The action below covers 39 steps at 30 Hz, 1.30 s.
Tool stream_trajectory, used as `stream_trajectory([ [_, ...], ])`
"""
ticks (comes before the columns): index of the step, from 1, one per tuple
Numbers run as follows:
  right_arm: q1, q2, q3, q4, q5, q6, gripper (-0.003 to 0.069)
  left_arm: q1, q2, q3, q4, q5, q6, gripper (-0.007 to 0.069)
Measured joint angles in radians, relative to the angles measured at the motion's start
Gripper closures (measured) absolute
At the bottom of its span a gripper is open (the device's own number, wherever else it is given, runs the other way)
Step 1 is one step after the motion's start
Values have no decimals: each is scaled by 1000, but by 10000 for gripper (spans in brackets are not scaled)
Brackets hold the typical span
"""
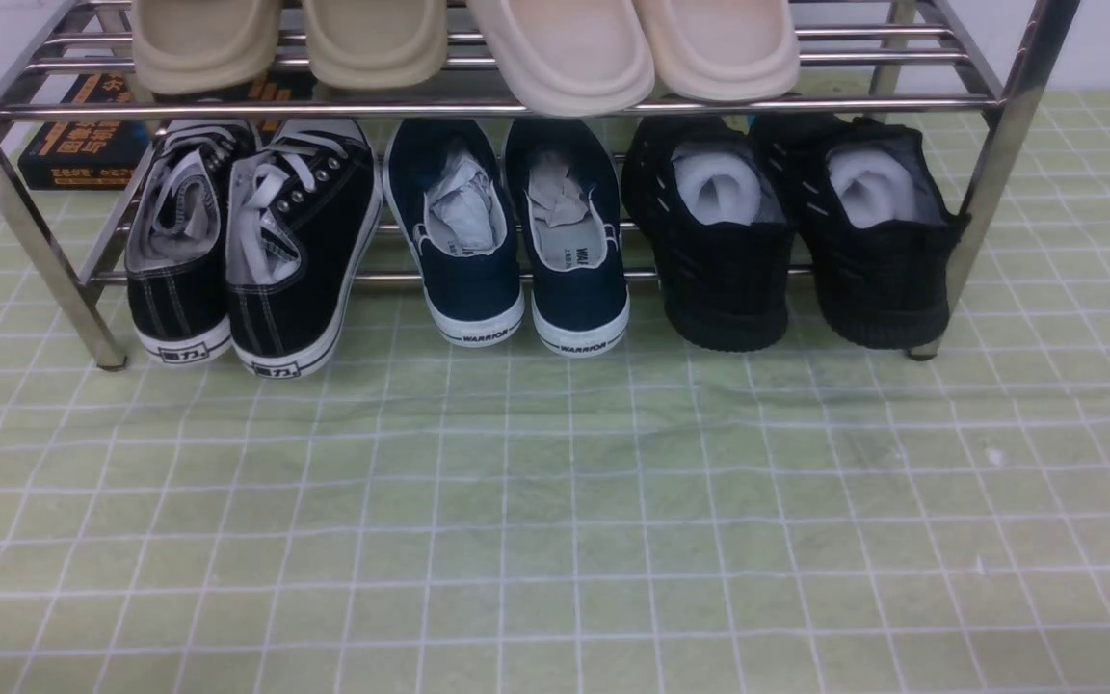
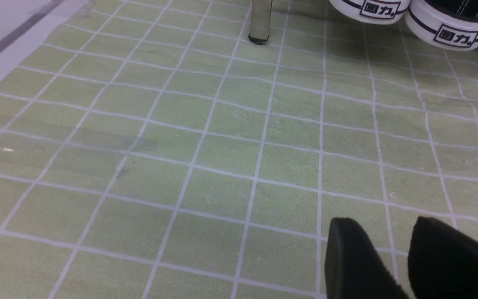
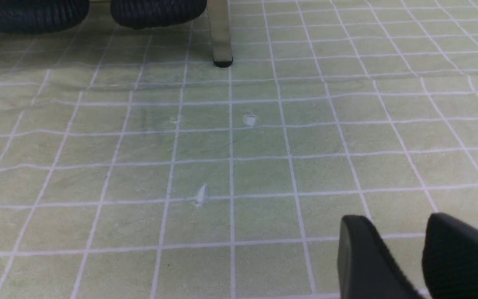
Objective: Take the shoes off the shelf with your hand from the green coffee tablecloth.
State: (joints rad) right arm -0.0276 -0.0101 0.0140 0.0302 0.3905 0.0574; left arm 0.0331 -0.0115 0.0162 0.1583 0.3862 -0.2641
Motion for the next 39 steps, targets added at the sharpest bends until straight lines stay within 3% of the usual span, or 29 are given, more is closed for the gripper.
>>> stream_trajectory([
  [11, 0, 0, 0, 28, -3, 23, 418, 0, 0, 0, 0, 0, 0, 383],
  [13, 0, 0, 0, 99, -8, 66, 418, 0, 0, 0, 0, 0, 0, 383],
  [14, 0, 0, 1, 239, -8, 159, 418, 0, 0, 0, 0, 0, 0, 383],
  [15, 0, 0, 1, 257, -8, 171, 418, 0, 0, 0, 0, 0, 0, 383],
  [17, 0, 0, 6, 490, -8, 313, 418, 0, 0, 0, 0, 0, 0, 383],
  [18, 0, 0, 6, 490, -7, 313, 418, 0, 0, 0, 0, 0, 0, 383],
  [19, 0, 0, 10, 594, -6, 366, 418, 0, 0, 0, 0, 0, 0, 383],
  [25, 0, 0, 10, 722, -14, 406, 418, 0, 0, 0, 0, 0, 0, 383],
  [28, 0, 0, -13, 731, -14, 374, 434, 0, 0, 0, 0, 0, 0, 383],
  [32, 0, 15, -161, 720, -7, 160, 539, 0, 0, 0, 0, 0, 0, 383],
  [35, 0, 152, -359, 662, 69, -63, 664, 0, 0, 0, 0, 0, 0, 383],
  [37, 0, 222, -424, 626, 125, -105, 670, 0, 0, 0, 0, 0, 0, 383],
  [39, 0, 393, -553, 522, 286, -161, 666, 0, 0, 0, 0, 0, 0, 383],
])
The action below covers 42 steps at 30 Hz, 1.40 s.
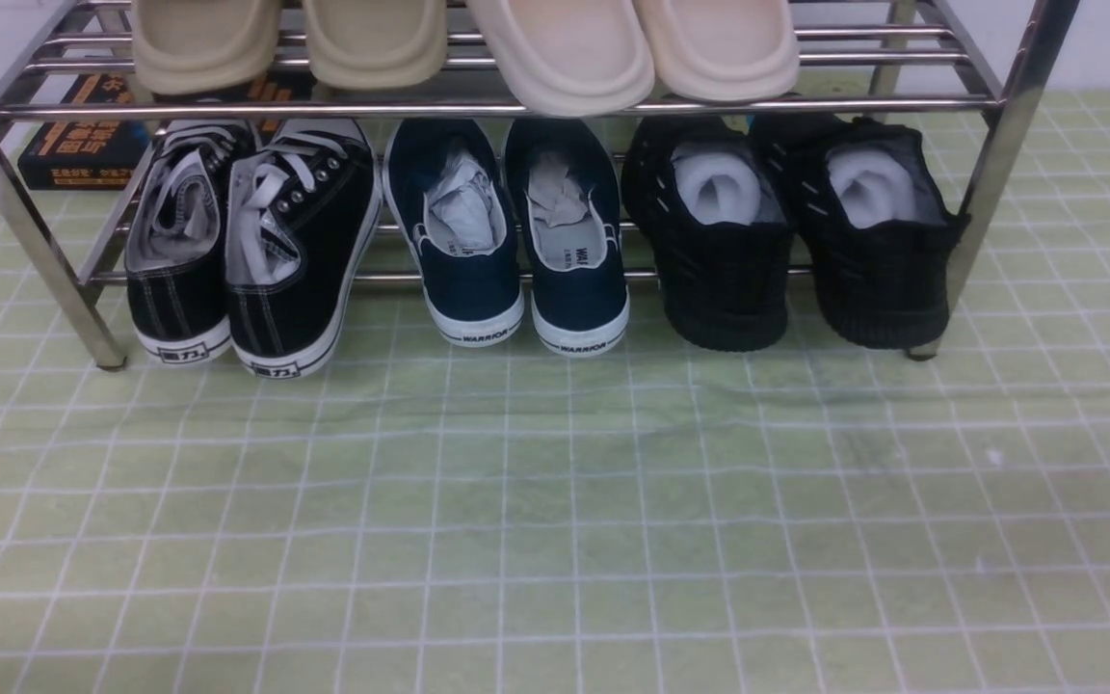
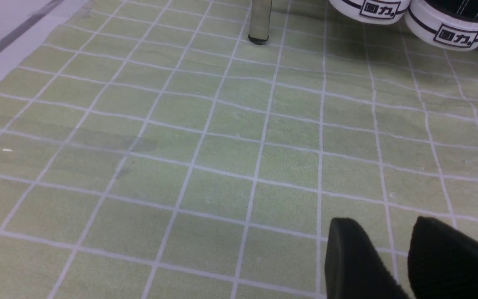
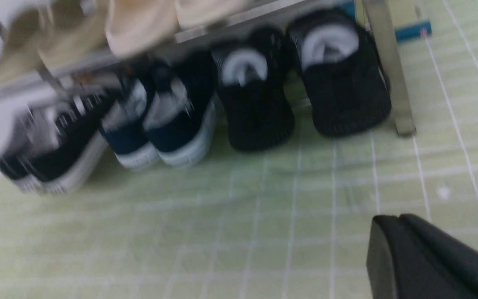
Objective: Take the shoes off the shelf with your hand from the green coffee tablecloth.
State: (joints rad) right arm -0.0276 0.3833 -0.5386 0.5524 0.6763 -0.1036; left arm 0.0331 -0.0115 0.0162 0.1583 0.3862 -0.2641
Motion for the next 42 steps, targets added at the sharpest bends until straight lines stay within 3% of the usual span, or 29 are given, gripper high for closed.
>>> stream_trajectory([
  [5, 0, 301, -154, -104, 235, -28, 655, 0, 0, 0, 0, 0, 0, 383],
  [11, 56, 606, -311, 112, 348, -278, 652, 0, 0, 0, 0, 0, 0, 383],
  [15, 169, 710, -400, 155, 330, -320, 652, 0, 0, 0, 0, 0, 0, 383],
  [19, 321, 843, -539, 27, 266, -250, 651, 0, 0, 0, 0, 0, 0, 383],
  [21, 416, 934, -633, -116, 247, -147, 642, 0, 0, 0, 0, 0, 0, 383],
  [23, 451, 969, -683, -174, 245, -93, 634, 0, 0, 0, 0, 0, 0, 383],
  [28, 555, 1169, -915, -467, 240, 144, 533, 0, 0, 0, 0, 0, 0, 383],
  [32, 580, 1271, -1019, -552, 240, 202, 442, 0, 0, 0, 0, 0, 0, 383],
  [35, 587, 1366, -1107, -583, 232, 216, 330, 0, 0, 0, 0, 0, 0, 383],
  [42, 587, 1483, -1171, -661, 173, 220, 237, 0, 0, 0, 1, 0, 0, 383],
])
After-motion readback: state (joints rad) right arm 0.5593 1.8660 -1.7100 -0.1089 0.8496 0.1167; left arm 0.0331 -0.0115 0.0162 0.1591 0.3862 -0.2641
